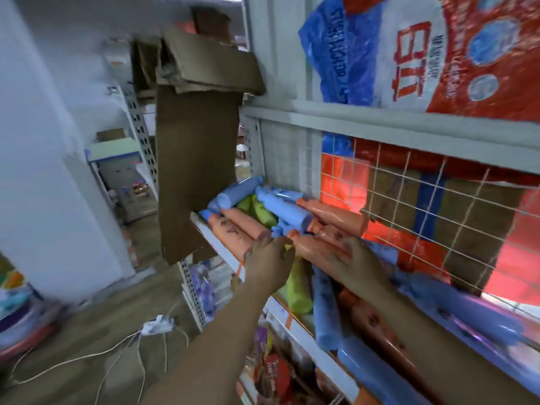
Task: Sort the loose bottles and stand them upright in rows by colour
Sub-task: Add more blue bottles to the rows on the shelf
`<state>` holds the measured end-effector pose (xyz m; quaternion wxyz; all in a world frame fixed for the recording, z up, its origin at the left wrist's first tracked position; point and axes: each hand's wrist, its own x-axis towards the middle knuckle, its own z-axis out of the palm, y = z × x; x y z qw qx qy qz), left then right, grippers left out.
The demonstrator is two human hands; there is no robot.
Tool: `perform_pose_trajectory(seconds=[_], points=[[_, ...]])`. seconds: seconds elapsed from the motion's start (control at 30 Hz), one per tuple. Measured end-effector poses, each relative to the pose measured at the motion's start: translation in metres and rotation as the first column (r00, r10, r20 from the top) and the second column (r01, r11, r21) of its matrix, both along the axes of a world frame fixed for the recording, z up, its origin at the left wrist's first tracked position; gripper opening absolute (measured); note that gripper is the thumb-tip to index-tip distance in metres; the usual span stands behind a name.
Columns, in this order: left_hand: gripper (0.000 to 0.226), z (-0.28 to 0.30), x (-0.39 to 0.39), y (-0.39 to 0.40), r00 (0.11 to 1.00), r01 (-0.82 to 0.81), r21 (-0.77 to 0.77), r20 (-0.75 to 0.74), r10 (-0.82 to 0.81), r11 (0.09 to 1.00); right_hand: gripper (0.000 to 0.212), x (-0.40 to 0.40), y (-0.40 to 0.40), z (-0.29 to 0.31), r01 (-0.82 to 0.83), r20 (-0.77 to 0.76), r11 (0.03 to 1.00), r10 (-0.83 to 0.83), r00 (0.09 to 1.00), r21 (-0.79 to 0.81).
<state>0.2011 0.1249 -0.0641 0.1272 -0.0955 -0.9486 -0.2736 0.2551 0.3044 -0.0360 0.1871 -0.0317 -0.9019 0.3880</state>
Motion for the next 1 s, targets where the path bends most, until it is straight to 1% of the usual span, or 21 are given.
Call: perform_pose_trajectory(seconds=[0.03, 0.07, 0.1, 0.17, 0.23, 0.3, 0.43, 0.5, 0.53, 0.57, 0.63, 0.67, 0.7, 0.73, 0.8, 0.87, 0.97, 1.0], points=[[0.029, -0.001, -0.011, -0.008, 1.000, 0.002, 0.001, 0.016, -0.002, 1.000, 0.037, -0.015, -0.009, 0.000, -0.018, 0.008, 1.000, 0.018, 1.000, 0.006], [0.030, -0.001, -0.023, -0.016, 1.000, 0.001, 0.005, 0.031, -0.001, 1.000, 0.039, -0.031, -0.018, -0.001, -0.018, 0.017, 1.000, 0.018, 1.000, -0.006], [0.030, -0.001, -0.036, -0.023, 0.999, -0.009, 0.015, 0.036, 0.009, 1.000, 0.041, -0.048, -0.026, -0.002, 0.008, 0.041, 1.000, -0.008, 0.999, -0.016], [0.027, -0.002, -0.063, -0.037, 0.999, -0.045, 0.022, 0.023, 0.045, 0.999, 0.035, -0.083, -0.041, -0.007, 0.043, 0.059, 0.999, -0.043, 0.997, -0.013], [0.029, -0.001, -0.088, -0.048, 0.997, -0.061, 0.008, 0.039, 0.061, 0.998, 0.030, -0.115, -0.054, -0.010, -0.006, 0.045, 0.998, 0.009, 0.999, -0.055], [0.030, 0.002, -0.116, -0.058, 0.994, -0.069, -0.007, 0.081, 0.070, 0.998, 0.032, -0.152, -0.063, -0.014, -0.041, 0.057, 0.996, 0.046, 0.997, -0.080], [0.029, 0.013, -0.171, -0.073, 0.994, -0.068, -0.004, 0.084, 0.068, 0.998, 0.038, -0.207, -0.081, -0.009, -0.069, 0.091, 0.997, 0.071, 0.993, -0.028], [0.028, 0.021, -0.198, -0.076, 0.994, -0.057, -0.018, 0.091, 0.058, 0.998, 0.035, -0.228, -0.089, -0.005, -0.075, 0.111, 0.997, 0.077, 0.991, -0.020], [0.026, 0.024, -0.210, -0.078, 0.995, -0.045, -0.026, 0.084, 0.047, 0.999, 0.033, -0.238, -0.091, -0.006, -0.075, 0.103, 0.997, 0.071, 0.992, 0.033], [0.025, 0.025, -0.222, -0.080, 0.997, -0.026, -0.039, 0.070, 0.028, 0.999, 0.033, -0.247, -0.093, -0.007, -0.075, 0.086, 0.988, 0.064, 0.994, 0.132], [0.022, 0.024, -0.247, -0.083, 0.997, 0.012, -0.063, 0.082, -0.007, 0.998, 0.042, -0.265, -0.094, -0.015, -0.106, 0.090, 0.934, 0.080, 0.993, 0.341], [0.023, 0.023, -0.260, -0.084, 0.995, 0.022, -0.070, 0.097, -0.015, 0.997, 0.050, -0.274, -0.095, -0.020, -0.119, 0.124, 0.906, 0.074, 0.990, 0.407], [0.024, 0.022, -0.273, -0.085, 0.993, 0.032, -0.071, 0.114, -0.024, 0.997, 0.057, -0.282, -0.097, -0.023, -0.123, 0.170, 0.887, 0.050, 0.984, 0.445], [0.025, 0.022, -0.284, -0.085, 0.991, 0.044, -0.073, 0.131, -0.034, 0.996, 0.061, -0.290, -0.098, -0.026, -0.109, 0.184, 0.874, 0.023, 0.983, 0.473], [0.026, 0.016, -0.309, -0.087, 0.985, 0.088, -0.112, 0.159, -0.069, 0.990, 0.065, -0.301, -0.102, -0.034, -0.081, 0.172, 0.848, -0.011, 0.985, 0.524], [0.030, 0.010, -0.329, -0.092, 0.976, 0.120, -0.133, 0.200, -0.092, 0.984, 0.072, -0.309, -0.105, -0.043, -0.019, 0.159, 0.833, -0.084, 0.984, 0.553], [0.046, 0.001, -0.356, -0.101, 0.963, 0.179, -0.151, 0.229, -0.142, 0.972, 0.082, -0.314, -0.111, -0.045, 0.059, 0.127, 0.798, -0.167, 0.978, 0.599], [0.047, 0.000, -0.364, -0.102, 0.961, 0.153, -0.124, 0.250, -0.119, 0.980, 0.083, -0.315, -0.112, -0.045, 0.067, 0.134, 0.794, -0.184, 0.974, 0.604]])
